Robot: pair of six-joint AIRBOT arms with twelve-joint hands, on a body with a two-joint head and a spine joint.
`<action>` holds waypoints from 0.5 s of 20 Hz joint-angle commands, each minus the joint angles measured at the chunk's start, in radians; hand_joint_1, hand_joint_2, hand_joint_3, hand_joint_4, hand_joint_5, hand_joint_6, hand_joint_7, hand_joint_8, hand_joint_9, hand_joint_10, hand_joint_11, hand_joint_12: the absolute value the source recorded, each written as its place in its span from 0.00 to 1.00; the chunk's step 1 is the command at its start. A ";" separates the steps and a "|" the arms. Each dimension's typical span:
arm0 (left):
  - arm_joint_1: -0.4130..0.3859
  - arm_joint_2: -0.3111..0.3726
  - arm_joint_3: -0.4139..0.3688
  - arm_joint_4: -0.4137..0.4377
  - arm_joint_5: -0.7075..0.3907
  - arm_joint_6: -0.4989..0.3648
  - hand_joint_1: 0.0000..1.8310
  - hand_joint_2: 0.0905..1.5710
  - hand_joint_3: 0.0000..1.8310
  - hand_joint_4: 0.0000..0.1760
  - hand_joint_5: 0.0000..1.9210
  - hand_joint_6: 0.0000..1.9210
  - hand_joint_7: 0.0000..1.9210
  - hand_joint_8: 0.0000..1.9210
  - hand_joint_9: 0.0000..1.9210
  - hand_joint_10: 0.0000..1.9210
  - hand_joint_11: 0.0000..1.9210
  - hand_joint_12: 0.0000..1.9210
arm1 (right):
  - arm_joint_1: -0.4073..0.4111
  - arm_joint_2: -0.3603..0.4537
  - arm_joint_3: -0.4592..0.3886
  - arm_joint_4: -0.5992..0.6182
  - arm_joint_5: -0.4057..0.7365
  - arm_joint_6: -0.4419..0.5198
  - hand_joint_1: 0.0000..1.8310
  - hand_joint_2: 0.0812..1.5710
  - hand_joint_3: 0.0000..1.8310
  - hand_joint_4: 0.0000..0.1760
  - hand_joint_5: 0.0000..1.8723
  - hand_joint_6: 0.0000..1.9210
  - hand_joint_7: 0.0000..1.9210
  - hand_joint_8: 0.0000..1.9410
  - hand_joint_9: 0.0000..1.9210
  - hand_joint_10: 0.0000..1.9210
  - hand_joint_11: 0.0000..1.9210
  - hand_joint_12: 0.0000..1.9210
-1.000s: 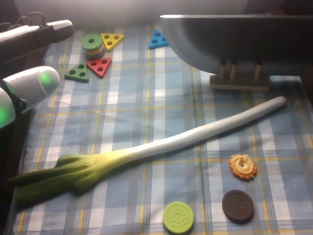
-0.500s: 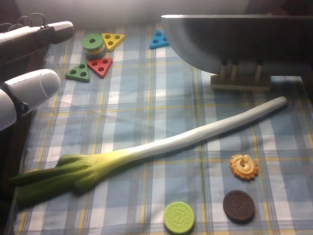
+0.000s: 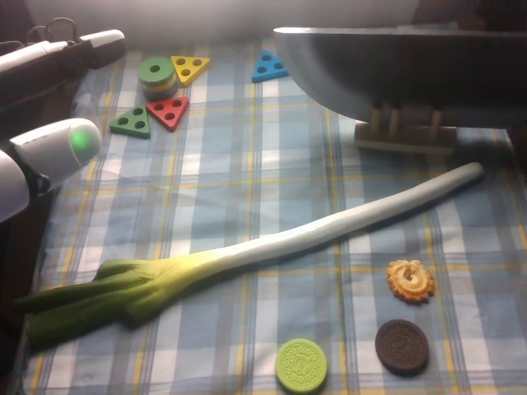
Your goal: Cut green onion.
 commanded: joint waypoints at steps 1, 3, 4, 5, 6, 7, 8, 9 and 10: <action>-0.012 -0.003 0.002 -0.005 -0.112 -0.006 0.11 0.87 0.00 0.86 0.16 0.00 0.14 0.00 0.15 0.00 0.00 0.32 | 0.014 0.008 0.013 0.023 0.116 -0.003 0.27 0.80 0.00 0.87 0.54 1.00 0.66 1.00 0.72 1.00 0.74 1.00; -0.012 -0.003 0.002 -0.005 -0.107 -0.006 0.09 0.88 0.00 0.83 0.16 0.00 0.15 0.00 0.16 0.00 0.00 0.33 | 0.014 0.009 0.015 0.026 0.116 -0.003 0.18 0.83 0.01 0.99 0.57 1.00 0.68 1.00 0.74 1.00 0.76 1.00; -0.012 -0.004 0.002 -0.005 -0.105 -0.006 0.11 0.88 0.00 0.78 0.17 0.00 0.15 0.00 0.16 0.00 0.00 0.33 | 0.015 0.010 0.015 0.027 0.117 -0.003 0.17 0.85 0.01 1.00 0.56 1.00 0.66 1.00 0.70 1.00 0.73 1.00; -0.012 -0.004 0.002 -0.005 -0.102 -0.006 0.13 0.88 0.00 0.76 0.17 0.00 0.15 0.00 0.15 0.00 0.00 0.30 | 0.020 0.012 0.013 0.027 0.120 -0.003 0.17 0.88 0.01 1.00 0.48 1.00 0.63 1.00 0.68 1.00 0.70 1.00; -0.012 -0.005 0.002 -0.004 -0.101 -0.006 0.13 0.87 0.00 0.77 0.17 0.00 0.15 0.00 0.14 0.00 0.00 0.30 | 0.022 0.014 0.011 0.027 0.124 -0.003 0.16 0.89 0.01 1.00 0.48 1.00 0.61 1.00 0.66 1.00 0.68 1.00; -0.012 -0.005 0.002 -0.003 -0.099 -0.006 0.17 0.87 0.00 0.66 0.18 0.00 0.17 0.00 0.16 0.00 0.00 0.32 | 0.024 0.018 0.009 0.027 0.129 -0.003 0.16 0.90 0.01 1.00 0.46 1.00 0.58 1.00 0.62 1.00 0.64 1.00; -0.012 -0.005 0.002 -0.003 -0.098 -0.006 0.16 0.87 0.00 0.67 0.18 0.00 0.17 0.00 0.15 0.00 0.00 0.30 | 0.025 0.021 0.006 0.027 0.135 -0.003 0.17 0.91 0.01 0.98 0.44 1.00 0.57 1.00 0.61 1.00 0.58 1.00; -0.013 -0.005 0.003 -0.002 -0.098 -0.006 0.13 0.87 0.00 0.76 0.17 0.00 0.17 0.00 0.15 0.00 0.00 0.26 | 0.027 0.024 0.005 0.029 0.140 -0.003 0.18 0.92 0.01 0.98 0.41 1.00 0.57 1.00 0.63 1.00 0.60 1.00; -0.013 -0.006 0.003 -0.002 -0.097 -0.006 0.13 0.87 0.00 0.79 0.17 0.00 0.16 0.00 0.14 0.00 0.00 0.24 | 0.028 0.026 0.004 0.033 0.145 -0.003 0.18 0.92 0.00 0.97 0.39 1.00 0.58 1.00 0.64 1.00 0.64 1.00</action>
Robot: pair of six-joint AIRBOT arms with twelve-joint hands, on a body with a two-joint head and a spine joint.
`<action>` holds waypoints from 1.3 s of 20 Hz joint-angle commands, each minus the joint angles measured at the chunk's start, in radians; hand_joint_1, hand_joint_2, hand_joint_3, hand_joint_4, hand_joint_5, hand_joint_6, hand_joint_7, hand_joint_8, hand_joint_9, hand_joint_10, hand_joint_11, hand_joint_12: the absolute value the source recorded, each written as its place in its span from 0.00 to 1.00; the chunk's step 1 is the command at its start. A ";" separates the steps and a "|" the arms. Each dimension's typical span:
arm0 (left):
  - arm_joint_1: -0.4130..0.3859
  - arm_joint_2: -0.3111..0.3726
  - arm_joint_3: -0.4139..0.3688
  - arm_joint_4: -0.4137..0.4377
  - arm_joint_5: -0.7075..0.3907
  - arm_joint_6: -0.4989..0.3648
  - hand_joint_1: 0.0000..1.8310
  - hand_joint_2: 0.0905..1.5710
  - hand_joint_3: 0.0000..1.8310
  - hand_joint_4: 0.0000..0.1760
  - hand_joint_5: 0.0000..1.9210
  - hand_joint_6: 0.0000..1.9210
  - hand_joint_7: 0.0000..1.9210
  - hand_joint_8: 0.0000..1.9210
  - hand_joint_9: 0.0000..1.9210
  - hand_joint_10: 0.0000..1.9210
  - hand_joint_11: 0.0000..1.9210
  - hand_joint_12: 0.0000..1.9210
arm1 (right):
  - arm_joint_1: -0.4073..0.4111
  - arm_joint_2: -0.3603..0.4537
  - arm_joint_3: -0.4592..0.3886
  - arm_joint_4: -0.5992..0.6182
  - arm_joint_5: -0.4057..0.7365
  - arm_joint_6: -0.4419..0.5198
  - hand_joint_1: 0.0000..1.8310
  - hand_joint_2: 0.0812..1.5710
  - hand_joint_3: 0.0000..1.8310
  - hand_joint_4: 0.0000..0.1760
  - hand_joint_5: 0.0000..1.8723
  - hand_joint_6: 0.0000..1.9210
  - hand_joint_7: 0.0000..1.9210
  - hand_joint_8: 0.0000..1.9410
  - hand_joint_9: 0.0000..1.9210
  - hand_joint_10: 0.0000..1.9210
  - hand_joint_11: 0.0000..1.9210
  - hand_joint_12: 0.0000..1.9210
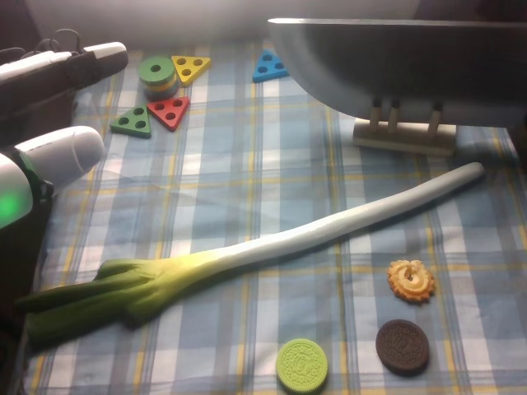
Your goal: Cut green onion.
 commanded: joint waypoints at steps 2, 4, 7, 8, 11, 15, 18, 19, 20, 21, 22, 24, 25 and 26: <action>-0.014 -0.006 0.003 -0.001 -0.117 -0.006 0.12 0.88 0.00 0.75 0.17 0.00 0.17 0.00 0.16 0.00 0.00 0.26 | 0.022 0.017 0.004 0.040 0.159 0.007 0.14 0.92 0.00 0.99 0.38 1.00 0.57 1.00 0.61 1.00 0.63 1.00; -0.014 -0.007 0.003 0.002 -0.113 -0.006 0.09 0.88 0.00 0.68 0.16 0.00 0.18 0.00 0.17 0.00 0.00 0.26 | 0.023 0.018 0.002 0.043 0.166 0.007 0.18 0.93 0.00 0.76 0.43 1.00 0.60 1.00 0.68 1.00 0.73 1.00; -0.017 -0.007 0.003 0.013 -0.097 -0.006 0.05 0.89 0.00 0.52 0.16 0.00 0.21 0.00 0.20 0.01 0.01 0.31 | 0.024 0.028 -0.011 0.046 0.199 0.008 0.11 0.90 0.00 0.82 0.40 1.00 0.55 1.00 0.61 1.00 0.61 1.00; -0.018 -0.007 0.004 0.015 -0.094 -0.006 0.03 0.89 0.00 0.34 0.15 0.00 0.21 0.00 0.21 0.00 0.01 0.31 | 0.024 0.034 -0.020 0.046 0.219 0.008 0.16 0.94 0.00 0.74 0.44 1.00 0.54 1.00 0.52 0.98 0.50 1.00; -0.023 -0.006 0.007 0.035 -0.071 -0.005 0.01 0.90 0.00 0.05 0.15 0.00 0.22 0.00 0.21 0.00 0.01 0.29 | 0.024 0.050 -0.043 0.046 0.277 0.020 0.19 0.95 0.00 1.00 0.50 1.00 0.62 1.00 0.70 1.00 0.72 1.00; -0.115 -0.026 0.009 0.110 0.089 0.074 0.00 0.90 0.00 0.02 0.14 0.00 0.20 0.00 0.19 0.00 0.00 0.29 | 0.024 0.053 -0.071 0.031 0.335 0.031 0.18 0.94 0.00 1.00 0.54 1.00 0.62 1.00 0.67 1.00 0.70 1.00; -0.218 -0.087 0.008 0.121 0.259 0.271 0.00 0.88 0.00 0.12 0.16 0.00 0.22 0.00 0.19 0.00 0.00 0.38 | 0.023 0.053 -0.082 0.007 0.341 0.038 0.16 0.94 0.00 1.00 0.54 1.00 0.63 1.00 0.69 1.00 0.72 1.00; -0.246 -0.115 0.007 0.121 0.313 0.343 0.00 0.88 0.00 0.06 0.15 0.00 0.21 0.00 0.19 0.00 0.00 0.45 | 0.023 0.053 -0.086 -0.001 0.341 0.039 0.14 0.93 0.00 1.00 0.55 1.00 0.65 1.00 0.71 1.00 0.74 1.00; -0.266 -0.141 0.007 0.125 0.360 0.392 0.00 0.86 0.00 0.02 0.12 0.00 0.17 0.00 0.17 0.00 0.00 0.41 | 0.023 0.053 -0.087 -0.012 0.341 0.048 0.14 0.94 0.00 1.00 0.53 1.00 0.64 1.00 0.70 1.00 0.73 1.00; -0.276 -0.158 0.009 0.135 0.392 0.407 0.00 0.85 0.00 0.00 0.13 0.00 0.16 0.00 0.16 0.00 0.00 0.41 | 0.023 0.053 -0.087 -0.019 0.341 0.055 0.14 0.94 0.00 1.00 0.51 1.00 0.60 1.00 0.66 1.00 0.69 1.00; -0.285 -0.180 0.016 0.154 0.434 0.407 0.00 0.83 0.00 0.00 0.10 0.00 0.12 0.00 0.12 0.00 0.00 0.36 | 0.023 0.053 -0.090 -0.029 0.342 0.059 0.14 0.95 0.00 1.00 0.50 1.00 0.59 1.00 0.65 1.00 0.68 1.00; -0.292 -0.199 0.022 0.176 0.477 0.407 0.00 0.82 0.00 0.00 0.09 0.00 0.10 0.00 0.10 0.00 0.00 0.29 | 0.023 0.053 -0.093 -0.041 0.345 0.064 0.15 0.95 0.00 1.00 0.49 1.00 0.59 1.00 0.66 1.00 0.69 1.00; -0.297 -0.207 0.025 0.191 0.502 0.407 0.00 0.82 0.00 0.00 0.07 0.00 0.08 0.00 0.08 0.00 0.00 0.24 | 0.023 0.053 -0.095 -0.051 0.349 0.072 0.16 0.95 0.00 1.00 0.50 1.00 0.60 1.00 0.67 1.00 0.69 1.00; -0.300 -0.211 0.026 0.201 0.518 0.407 0.00 0.81 0.00 0.00 0.05 0.00 0.04 0.00 0.03 0.00 0.00 0.08 | 0.023 0.053 -0.098 -0.060 0.352 0.077 0.15 0.95 0.00 1.00 0.50 1.00 0.61 1.00 0.68 1.00 0.71 1.00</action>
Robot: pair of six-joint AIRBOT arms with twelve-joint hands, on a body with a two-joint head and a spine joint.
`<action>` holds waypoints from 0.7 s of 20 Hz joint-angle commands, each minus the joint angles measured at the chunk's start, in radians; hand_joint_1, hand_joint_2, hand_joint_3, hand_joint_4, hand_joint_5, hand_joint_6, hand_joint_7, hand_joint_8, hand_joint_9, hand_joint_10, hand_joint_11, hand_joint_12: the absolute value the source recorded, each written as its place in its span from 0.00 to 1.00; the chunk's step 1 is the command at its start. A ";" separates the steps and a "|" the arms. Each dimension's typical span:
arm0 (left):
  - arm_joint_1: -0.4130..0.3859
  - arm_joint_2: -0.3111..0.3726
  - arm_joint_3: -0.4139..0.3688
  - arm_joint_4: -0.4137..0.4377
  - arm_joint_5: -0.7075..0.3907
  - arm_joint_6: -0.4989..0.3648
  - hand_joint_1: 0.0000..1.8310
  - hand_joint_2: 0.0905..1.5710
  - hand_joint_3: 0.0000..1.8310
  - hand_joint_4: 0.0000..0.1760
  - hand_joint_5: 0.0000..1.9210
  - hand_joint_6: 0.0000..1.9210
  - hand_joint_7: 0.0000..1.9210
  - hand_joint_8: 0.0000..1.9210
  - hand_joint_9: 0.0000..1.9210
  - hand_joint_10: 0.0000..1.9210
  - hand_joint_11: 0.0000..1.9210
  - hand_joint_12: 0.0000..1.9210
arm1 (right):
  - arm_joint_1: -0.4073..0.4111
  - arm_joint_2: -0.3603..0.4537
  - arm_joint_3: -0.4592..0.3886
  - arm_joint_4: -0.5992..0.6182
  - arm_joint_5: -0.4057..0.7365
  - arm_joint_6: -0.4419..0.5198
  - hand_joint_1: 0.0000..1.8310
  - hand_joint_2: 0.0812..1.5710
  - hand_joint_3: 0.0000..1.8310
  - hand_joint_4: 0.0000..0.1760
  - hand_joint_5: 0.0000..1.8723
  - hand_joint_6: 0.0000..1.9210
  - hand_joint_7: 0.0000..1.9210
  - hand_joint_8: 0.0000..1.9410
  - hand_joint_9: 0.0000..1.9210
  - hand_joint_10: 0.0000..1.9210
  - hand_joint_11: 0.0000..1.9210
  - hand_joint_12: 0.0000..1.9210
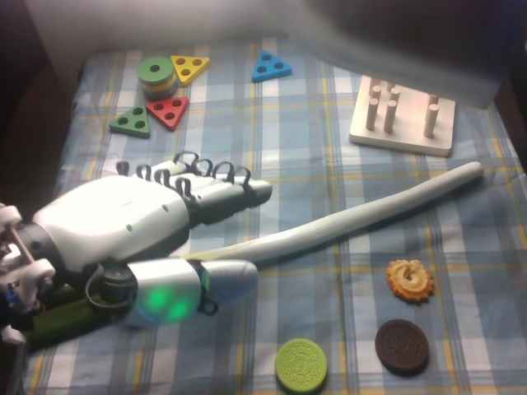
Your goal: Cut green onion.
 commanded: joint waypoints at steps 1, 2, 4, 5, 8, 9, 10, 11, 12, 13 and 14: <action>-0.018 -0.008 0.002 0.025 -0.077 -0.003 0.00 0.80 0.00 0.00 0.03 0.00 0.02 0.00 0.00 0.00 0.00 0.02 | 0.016 0.013 -0.003 0.015 0.153 0.021 0.15 0.95 0.00 1.00 0.50 1.00 0.62 1.00 0.69 1.00 0.72 1.00; -0.023 -0.012 0.002 0.040 -0.059 -0.003 0.00 0.80 0.00 0.00 0.01 0.00 0.00 0.00 0.00 0.00 0.00 0.00 | 0.016 0.013 -0.007 0.008 0.157 0.021 0.16 0.94 0.00 1.00 0.51 1.00 0.63 1.00 0.70 1.00 0.73 1.00; -0.032 -0.015 -0.001 0.066 -0.033 -0.004 0.00 0.80 0.00 0.00 0.00 0.00 0.00 0.00 0.00 0.00 0.00 0.00 | 0.016 0.013 -0.010 -0.008 0.160 0.030 0.17 0.94 0.00 1.00 0.49 1.00 0.62 1.00 0.70 1.00 0.72 1.00; -0.036 -0.015 -0.004 0.088 -0.022 -0.014 0.00 0.80 0.00 0.00 0.00 0.00 0.00 0.00 0.00 0.00 0.00 0.00 | 0.016 0.013 -0.011 -0.017 0.161 0.040 0.18 0.95 0.00 0.99 0.48 1.00 0.61 1.00 0.69 1.00 0.72 1.00; -0.042 -0.021 0.002 0.169 0.020 -0.109 0.00 0.79 0.00 0.00 0.00 0.00 0.00 0.00 0.00 0.00 0.00 0.00 | 0.016 0.013 -0.020 -0.034 0.166 0.047 0.20 0.95 0.00 0.89 0.45 1.00 0.61 1.00 0.70 1.00 0.74 1.00; -0.044 -0.027 0.003 0.184 0.036 -0.119 0.00 0.79 0.00 0.00 0.00 0.00 0.00 0.00 0.00 0.00 0.00 0.00 | 0.016 0.013 -0.021 -0.041 0.167 0.050 0.22 0.95 0.00 0.85 0.45 1.00 0.60 1.00 0.70 1.00 0.74 1.00; -0.046 -0.037 0.004 0.199 0.056 -0.120 0.00 0.79 0.00 0.00 0.00 0.00 0.00 0.00 0.00 0.00 0.00 0.00 | 0.016 0.013 -0.022 -0.054 0.167 0.060 0.22 0.95 0.00 0.84 0.46 1.00 0.60 1.00 0.70 1.00 0.73 1.00; -0.048 -0.045 0.007 0.211 0.076 -0.125 0.00 0.78 0.00 0.00 0.00 0.00 0.00 0.00 0.00 0.00 0.00 0.00 | 0.016 0.013 -0.023 -0.068 0.167 0.070 0.23 0.95 0.00 0.87 0.47 1.00 0.61 1.00 0.70 1.00 0.73 1.00; -0.051 -0.052 0.011 0.220 0.092 -0.131 0.00 0.78 0.00 0.00 0.00 0.00 0.00 0.00 0.00 0.00 0.00 0.00 | 0.016 0.013 -0.024 -0.076 0.166 0.077 0.24 0.95 0.00 0.91 0.47 1.00 0.61 1.00 0.69 1.00 0.73 1.00; -0.054 -0.063 0.019 0.223 0.113 -0.137 0.00 0.78 0.00 0.00 0.00 0.00 0.00 0.00 0.00 0.00 0.00 0.00 | 0.016 0.013 -0.027 -0.088 0.166 0.080 0.25 0.94 0.00 0.94 0.46 1.00 0.60 1.00 0.69 1.00 0.72 1.00; -0.055 -0.067 0.023 0.223 0.122 -0.141 0.00 0.79 0.00 0.00 0.00 0.00 0.00 0.00 0.00 0.00 0.00 0.00 | 0.016 0.013 -0.029 -0.093 0.166 0.080 0.25 0.94 0.00 0.93 0.45 1.00 0.57 1.00 0.67 1.00 0.70 1.00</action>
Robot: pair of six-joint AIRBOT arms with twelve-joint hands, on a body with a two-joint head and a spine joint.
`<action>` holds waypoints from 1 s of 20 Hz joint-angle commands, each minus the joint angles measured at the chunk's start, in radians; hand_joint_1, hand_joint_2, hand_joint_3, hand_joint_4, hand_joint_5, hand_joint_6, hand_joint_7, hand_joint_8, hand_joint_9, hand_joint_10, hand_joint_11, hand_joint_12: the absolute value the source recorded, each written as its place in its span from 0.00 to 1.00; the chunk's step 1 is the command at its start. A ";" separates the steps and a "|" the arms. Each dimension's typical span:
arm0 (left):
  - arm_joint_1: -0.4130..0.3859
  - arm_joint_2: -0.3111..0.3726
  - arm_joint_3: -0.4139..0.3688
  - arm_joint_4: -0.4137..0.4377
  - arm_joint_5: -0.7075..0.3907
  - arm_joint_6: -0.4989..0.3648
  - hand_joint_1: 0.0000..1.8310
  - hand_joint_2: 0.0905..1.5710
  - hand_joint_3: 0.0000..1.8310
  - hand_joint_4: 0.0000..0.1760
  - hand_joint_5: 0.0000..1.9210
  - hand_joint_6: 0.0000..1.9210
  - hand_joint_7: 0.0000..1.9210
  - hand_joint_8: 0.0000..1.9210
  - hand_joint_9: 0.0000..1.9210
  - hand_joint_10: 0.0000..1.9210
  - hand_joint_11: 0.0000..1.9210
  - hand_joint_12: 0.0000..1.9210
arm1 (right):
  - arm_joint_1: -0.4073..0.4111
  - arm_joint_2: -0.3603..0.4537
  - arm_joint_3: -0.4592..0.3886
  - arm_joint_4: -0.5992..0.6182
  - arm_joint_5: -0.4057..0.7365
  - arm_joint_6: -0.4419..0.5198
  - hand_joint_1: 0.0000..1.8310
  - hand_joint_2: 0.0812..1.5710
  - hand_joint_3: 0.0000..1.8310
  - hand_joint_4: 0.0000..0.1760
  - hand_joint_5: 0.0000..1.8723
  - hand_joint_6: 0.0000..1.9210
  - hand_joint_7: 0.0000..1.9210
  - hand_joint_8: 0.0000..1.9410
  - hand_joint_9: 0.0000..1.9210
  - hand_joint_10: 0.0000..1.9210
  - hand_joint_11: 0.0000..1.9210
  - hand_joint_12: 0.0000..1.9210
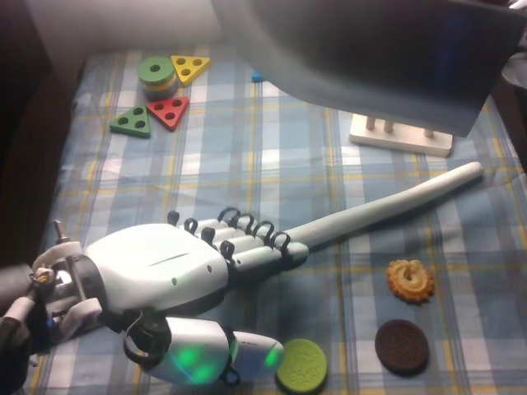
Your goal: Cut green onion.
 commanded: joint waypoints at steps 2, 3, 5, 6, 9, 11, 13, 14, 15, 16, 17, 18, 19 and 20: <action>-0.016 -0.006 0.004 -0.001 -0.083 -0.011 0.00 0.79 0.00 0.00 0.00 0.00 0.00 0.00 0.00 0.00 0.00 0.00 | 0.016 0.013 -0.003 0.022 0.149 0.012 0.22 0.94 0.00 0.91 0.43 1.00 0.52 1.00 0.61 1.00 0.64 1.00; -0.016 -0.008 0.005 -0.001 -0.078 -0.011 0.00 0.79 0.00 0.00 0.00 0.00 0.00 0.00 0.00 0.00 0.00 0.00 | 0.016 0.013 -0.004 0.018 0.148 0.015 0.21 0.94 0.00 0.91 0.44 1.00 0.53 1.00 0.61 1.00 0.64 1.00; -0.016 -0.012 0.007 -0.002 -0.072 -0.011 0.00 0.80 0.00 0.00 0.00 0.00 0.00 0.00 0.00 0.00 0.00 0.00 | 0.012 0.013 -0.006 0.001 0.141 0.030 0.21 0.94 0.00 0.81 0.39 1.00 0.50 1.00 0.59 1.00 0.63 1.00; -0.016 -0.013 0.007 -0.005 -0.071 -0.011 0.00 0.79 0.00 0.00 0.00 0.00 0.00 0.00 0.00 0.00 0.00 0.00 | 0.011 0.013 -0.008 -0.014 0.129 0.036 0.22 0.95 0.00 0.54 0.35 1.00 0.48 1.00 0.59 1.00 0.63 1.00; -0.016 -0.013 0.008 -0.015 -0.069 -0.011 0.00 0.80 0.00 0.00 0.00 0.00 0.00 0.00 0.00 0.00 0.00 0.00 | 0.011 0.010 -0.011 -0.079 0.068 0.061 0.25 0.94 0.00 0.59 0.39 1.00 0.51 1.00 0.61 1.00 0.65 1.00; -0.016 -0.013 0.008 -0.022 -0.070 -0.012 0.00 0.79 0.00 0.00 0.00 0.00 0.00 0.00 0.00 0.00 0.00 0.00 | 0.011 0.009 -0.010 -0.124 0.028 0.078 0.25 0.92 0.00 0.57 0.39 1.00 0.53 1.00 0.61 1.00 0.64 1.00; -0.016 -0.013 0.009 -0.033 -0.074 -0.012 0.00 0.79 0.00 0.00 0.00 0.00 0.00 0.00 0.00 0.00 0.00 0.00 | 0.011 0.009 -0.011 -0.176 -0.012 0.091 0.23 0.92 0.00 0.60 0.47 1.00 0.62 1.00 0.70 1.00 0.73 1.00; -0.016 -0.013 0.010 -0.038 -0.076 -0.012 0.00 0.79 0.00 0.00 0.00 0.00 0.00 0.00 0.00 0.00 0.00 0.00 | 0.011 0.009 -0.012 -0.202 -0.032 0.096 0.22 0.91 0.00 0.60 0.51 1.00 0.64 1.00 0.71 1.00 0.73 1.00; -0.016 -0.013 0.011 -0.041 -0.077 -0.012 0.00 0.79 0.00 0.00 0.00 0.00 0.00 0.00 0.00 0.00 0.00 0.00 | 0.011 0.008 -0.013 -0.216 -0.043 0.099 0.24 0.91 0.00 0.61 0.55 1.00 0.66 1.00 0.71 1.00 0.73 1.00; -0.016 -0.013 0.011 -0.044 -0.078 -0.012 0.00 0.79 0.00 0.00 0.00 0.00 0.00 0.00 0.00 0.00 0.00 0.00 | 0.011 0.008 -0.014 -0.236 -0.056 0.106 0.24 0.91 0.00 0.62 0.57 1.00 0.67 1.00 0.72 1.00 0.74 1.00; -0.016 -0.013 0.011 -0.046 -0.079 -0.012 0.00 0.79 0.00 0.00 0.00 0.00 0.00 0.00 0.00 0.00 0.00 0.00 | 0.011 0.007 -0.014 -0.243 -0.060 0.110 0.24 0.92 0.00 0.62 0.59 1.00 0.68 1.00 0.72 1.00 0.75 1.00; -0.016 -0.013 0.012 -0.050 -0.082 -0.012 0.00 0.79 0.00 0.00 0.00 0.00 0.00 0.00 0.00 0.00 0.00 0.00 | 0.011 0.007 -0.014 -0.250 -0.061 0.117 0.22 0.92 0.00 0.62 0.62 1.00 0.70 1.00 0.75 1.00 0.77 1.00; -0.016 -0.013 0.012 -0.055 -0.085 -0.012 0.00 0.79 0.00 0.00 0.00 0.00 0.00 0.00 0.00 0.00 0.00 0.00 | 0.012 0.007 -0.014 -0.250 -0.061 0.118 0.21 0.93 0.00 0.63 0.62 1.00 0.71 1.00 0.76 1.00 0.79 1.00; -0.015 -0.013 0.013 -0.061 -0.089 -0.012 0.00 0.79 0.00 0.00 0.00 0.00 0.00 0.00 0.00 0.00 0.00 0.00 | 0.015 0.007 -0.014 -0.250 -0.054 0.118 0.20 0.93 0.00 0.65 0.63 1.00 0.72 1.00 0.77 1.00 0.79 1.00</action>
